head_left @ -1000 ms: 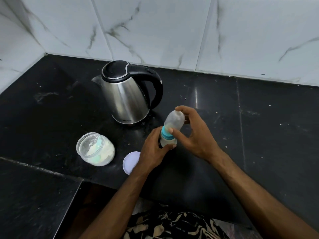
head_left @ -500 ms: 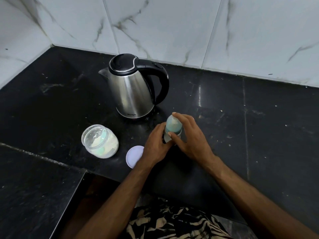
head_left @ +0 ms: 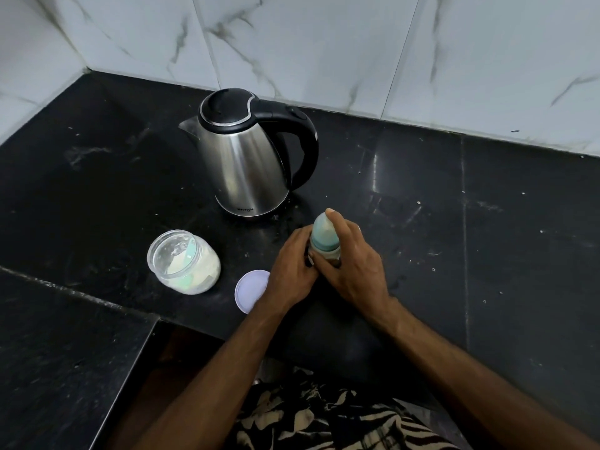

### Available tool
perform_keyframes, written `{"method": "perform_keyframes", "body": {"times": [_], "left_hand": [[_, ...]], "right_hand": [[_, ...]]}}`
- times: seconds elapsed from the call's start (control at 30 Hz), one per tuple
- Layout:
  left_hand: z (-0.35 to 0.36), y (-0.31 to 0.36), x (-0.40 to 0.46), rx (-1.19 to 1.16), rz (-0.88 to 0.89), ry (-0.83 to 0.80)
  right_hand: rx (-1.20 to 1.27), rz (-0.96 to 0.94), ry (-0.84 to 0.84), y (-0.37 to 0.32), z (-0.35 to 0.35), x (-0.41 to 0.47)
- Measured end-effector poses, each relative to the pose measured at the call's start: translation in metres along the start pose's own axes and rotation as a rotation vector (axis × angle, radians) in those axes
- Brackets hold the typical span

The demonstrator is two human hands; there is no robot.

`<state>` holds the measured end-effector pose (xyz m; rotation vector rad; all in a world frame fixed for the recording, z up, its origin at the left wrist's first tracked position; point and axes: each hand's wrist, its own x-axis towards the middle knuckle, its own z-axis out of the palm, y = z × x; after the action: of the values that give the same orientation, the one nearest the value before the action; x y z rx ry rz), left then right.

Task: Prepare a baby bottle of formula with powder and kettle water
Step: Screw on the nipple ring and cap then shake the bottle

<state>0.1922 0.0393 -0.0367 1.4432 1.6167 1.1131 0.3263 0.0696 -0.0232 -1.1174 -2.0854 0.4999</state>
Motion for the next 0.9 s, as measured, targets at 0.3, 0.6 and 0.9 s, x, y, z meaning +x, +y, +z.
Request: {"method": "perform_keyframes", "body": {"times": [0.3,0.6,0.9], "left_hand": [[0.001,-0.009,0.002,0.021,-0.001,0.002],[-0.001,-0.007,0.002,0.053,0.020,-0.002],[-0.039,-0.029,-0.004,0.291,0.101,-0.030]], "right_hand": [[0.038,-0.036,0.007,0.007,0.006,0.002],[0.075,-0.002,0.029,0.007,0.005,-0.001],[0.198,0.104,-0.109,0.006,-0.011,0.005]]}}
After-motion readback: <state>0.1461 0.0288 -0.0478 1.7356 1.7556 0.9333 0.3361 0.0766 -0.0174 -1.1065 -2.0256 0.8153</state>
